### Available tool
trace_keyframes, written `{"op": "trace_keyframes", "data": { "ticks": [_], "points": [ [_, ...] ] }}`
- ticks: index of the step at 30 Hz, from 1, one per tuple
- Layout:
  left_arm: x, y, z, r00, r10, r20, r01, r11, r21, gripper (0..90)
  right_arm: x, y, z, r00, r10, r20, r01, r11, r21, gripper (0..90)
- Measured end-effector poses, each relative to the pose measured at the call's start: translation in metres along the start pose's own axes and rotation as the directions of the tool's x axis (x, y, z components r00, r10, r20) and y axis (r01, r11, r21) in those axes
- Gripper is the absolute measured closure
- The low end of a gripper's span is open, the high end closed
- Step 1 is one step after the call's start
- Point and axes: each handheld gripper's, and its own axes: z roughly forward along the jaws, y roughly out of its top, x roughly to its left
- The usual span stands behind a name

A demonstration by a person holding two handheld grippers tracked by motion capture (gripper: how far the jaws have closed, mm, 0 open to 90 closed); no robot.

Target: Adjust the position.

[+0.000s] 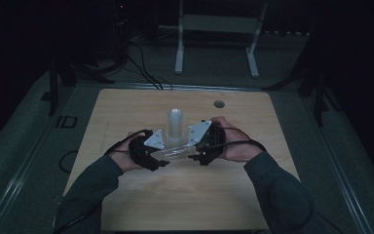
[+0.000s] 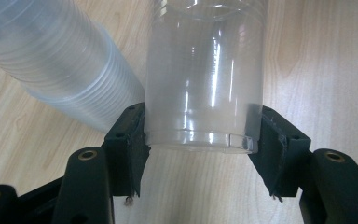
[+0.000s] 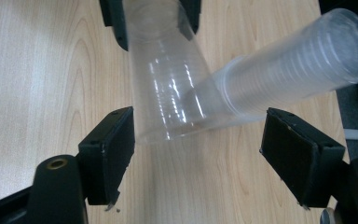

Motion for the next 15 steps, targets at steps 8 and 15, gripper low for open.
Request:
{"op": "trace_keyframes", "data": {
  "ticks": [8,15],
  "points": [
    [-0.001,-0.006,-0.002,0.9999,-0.012,0.000,0.012,0.9998,-0.017,41.0,-0.003,-0.007,-0.006,0.9994,0.030,0.016,-0.030,0.999,-0.013,26.8],
    [0.000,-0.014,-0.001,0.9990,-0.044,0.004,0.044,0.9972,-0.061,41.0,-0.004,-0.013,-0.006,0.9984,0.055,0.011,-0.055,0.998,-0.011,32.2]
  ]
}}
